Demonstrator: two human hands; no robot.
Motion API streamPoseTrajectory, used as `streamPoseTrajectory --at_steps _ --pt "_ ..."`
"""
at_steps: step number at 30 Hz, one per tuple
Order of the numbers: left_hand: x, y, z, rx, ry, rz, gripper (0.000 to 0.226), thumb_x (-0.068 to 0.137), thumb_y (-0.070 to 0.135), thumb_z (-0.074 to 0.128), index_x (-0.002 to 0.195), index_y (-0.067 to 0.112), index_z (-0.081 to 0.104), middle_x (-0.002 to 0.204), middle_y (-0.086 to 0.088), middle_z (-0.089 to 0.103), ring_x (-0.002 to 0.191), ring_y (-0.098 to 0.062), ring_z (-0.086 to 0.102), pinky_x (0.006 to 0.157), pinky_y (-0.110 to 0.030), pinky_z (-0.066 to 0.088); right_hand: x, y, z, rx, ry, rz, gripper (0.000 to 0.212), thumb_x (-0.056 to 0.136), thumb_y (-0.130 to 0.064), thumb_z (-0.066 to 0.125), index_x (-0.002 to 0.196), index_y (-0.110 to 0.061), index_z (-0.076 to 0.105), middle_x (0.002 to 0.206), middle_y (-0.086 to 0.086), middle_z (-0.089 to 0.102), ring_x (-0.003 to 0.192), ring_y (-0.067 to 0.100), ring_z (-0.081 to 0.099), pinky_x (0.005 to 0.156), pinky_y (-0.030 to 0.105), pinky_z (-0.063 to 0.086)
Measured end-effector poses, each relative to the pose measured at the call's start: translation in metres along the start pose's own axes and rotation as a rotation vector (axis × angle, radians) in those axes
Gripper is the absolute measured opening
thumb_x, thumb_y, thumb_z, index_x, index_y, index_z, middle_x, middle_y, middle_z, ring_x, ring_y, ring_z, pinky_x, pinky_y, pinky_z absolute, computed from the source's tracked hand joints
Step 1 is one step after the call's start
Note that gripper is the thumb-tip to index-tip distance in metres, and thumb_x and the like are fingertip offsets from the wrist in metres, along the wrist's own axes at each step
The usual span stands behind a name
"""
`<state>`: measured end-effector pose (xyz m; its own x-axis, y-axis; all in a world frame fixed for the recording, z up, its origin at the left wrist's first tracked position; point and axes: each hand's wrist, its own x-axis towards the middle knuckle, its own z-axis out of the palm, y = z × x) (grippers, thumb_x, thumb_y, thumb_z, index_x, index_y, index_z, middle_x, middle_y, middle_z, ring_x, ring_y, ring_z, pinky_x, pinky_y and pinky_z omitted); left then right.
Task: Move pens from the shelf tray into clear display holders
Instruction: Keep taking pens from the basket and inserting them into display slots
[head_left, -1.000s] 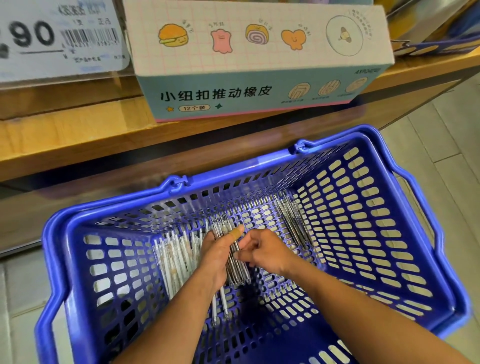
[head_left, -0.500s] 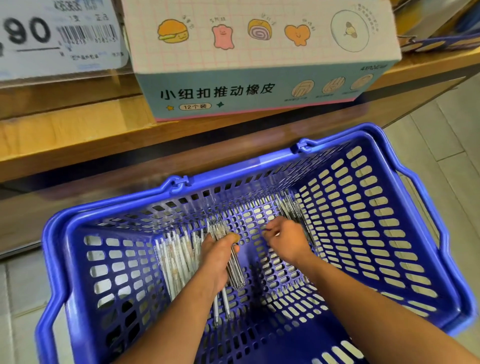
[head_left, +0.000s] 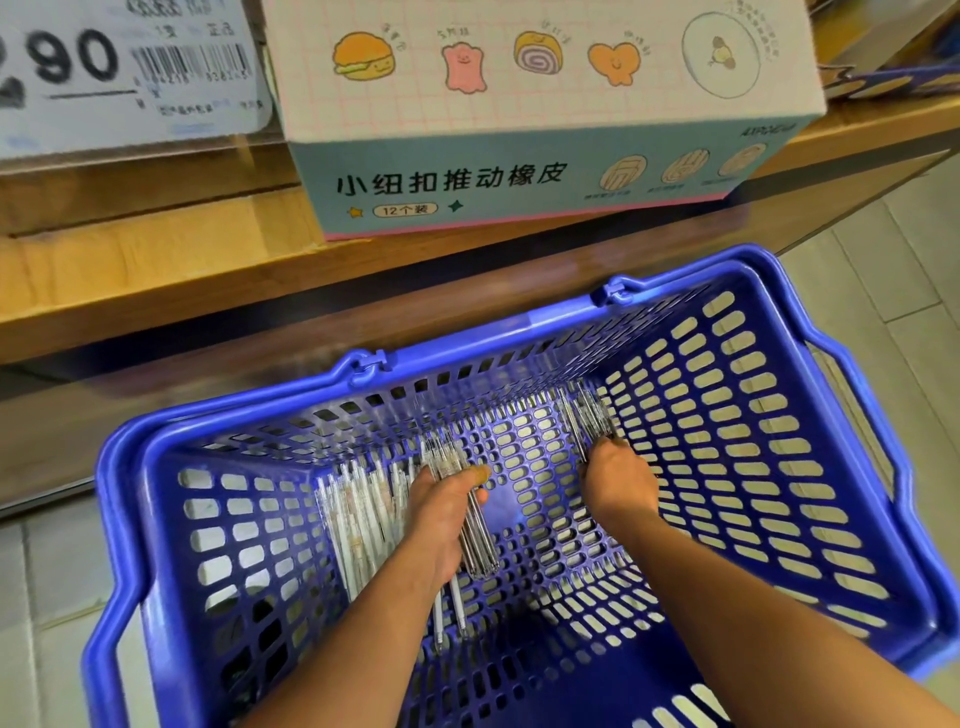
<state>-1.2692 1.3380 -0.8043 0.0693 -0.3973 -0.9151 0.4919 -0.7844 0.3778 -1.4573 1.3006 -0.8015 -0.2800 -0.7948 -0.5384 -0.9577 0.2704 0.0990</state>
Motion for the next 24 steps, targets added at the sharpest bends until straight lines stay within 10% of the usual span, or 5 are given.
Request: streamPoseTrajectory --at_steps 16,24 --pt "-0.008 0.003 0.005 -0.086 -0.101 0.047 0.131 0.048 0.043 0.088 0.156 0.018 0.018 0.155 -0.018 0.038 0.136 -0.035 0.046 0.112 -0.059 0.034 -0.028 -0.041 -0.031 0.691 -0.757 -0.366 0.012 0.091 -0.013 0.066 0.091 -0.01 0.055 0.06 0.001 0.065 0.054 0.013 0.063 0.055 0.023 0.052" --pt "-0.003 -0.001 0.003 -0.047 -0.04 0.037 0.105 0.076 0.012 0.08 0.157 0.016 0.013 0.155 -0.021 0.036 0.138 -0.037 0.041 0.112 -0.057 0.036 -0.036 -0.042 -0.026 0.747 -0.794 -0.442 0.017 0.082 -0.019 0.077 0.086 -0.01 0.062 0.067 0.001 0.066 0.056 0.013 0.06 0.057 0.022 0.052"
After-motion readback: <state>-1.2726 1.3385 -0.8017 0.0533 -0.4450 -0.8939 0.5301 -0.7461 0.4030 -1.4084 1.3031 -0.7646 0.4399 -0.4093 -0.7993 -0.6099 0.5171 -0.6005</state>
